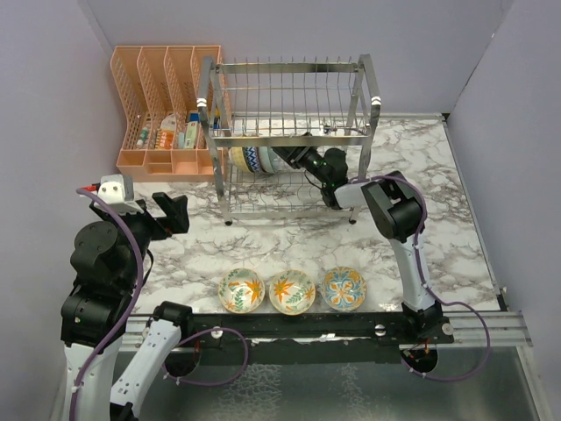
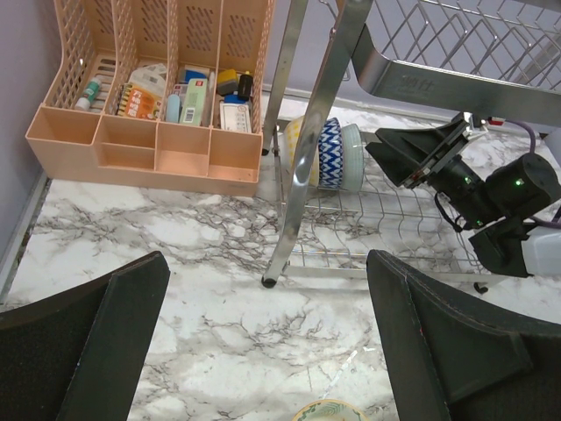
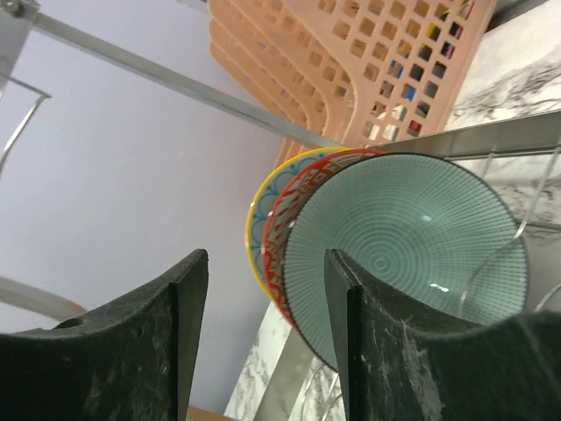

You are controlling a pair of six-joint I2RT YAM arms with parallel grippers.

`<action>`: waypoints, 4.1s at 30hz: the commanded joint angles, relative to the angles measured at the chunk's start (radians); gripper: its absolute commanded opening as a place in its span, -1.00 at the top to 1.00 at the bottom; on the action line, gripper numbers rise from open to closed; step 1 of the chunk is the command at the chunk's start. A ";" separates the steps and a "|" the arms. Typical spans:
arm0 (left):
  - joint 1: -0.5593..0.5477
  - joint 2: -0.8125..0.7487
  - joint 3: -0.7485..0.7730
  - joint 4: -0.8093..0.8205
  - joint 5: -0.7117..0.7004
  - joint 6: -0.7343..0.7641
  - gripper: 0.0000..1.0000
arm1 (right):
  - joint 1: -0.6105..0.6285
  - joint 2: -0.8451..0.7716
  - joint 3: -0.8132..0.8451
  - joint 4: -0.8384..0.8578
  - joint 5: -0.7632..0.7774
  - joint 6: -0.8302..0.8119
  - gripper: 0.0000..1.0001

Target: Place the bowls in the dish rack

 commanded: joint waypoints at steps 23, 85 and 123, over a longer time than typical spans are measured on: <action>-0.005 -0.025 0.063 -0.030 -0.014 -0.030 -0.99 | -0.009 -0.248 -0.119 -0.161 -0.728 0.070 -0.10; -0.005 -0.024 -0.004 -0.016 -0.019 -0.046 -0.99 | 0.602 -1.077 -0.633 -1.392 -0.044 -0.586 -0.06; -0.005 -0.078 -0.053 -0.044 -0.054 -0.032 -0.99 | 0.926 -0.833 -0.475 -1.485 0.526 -0.583 0.98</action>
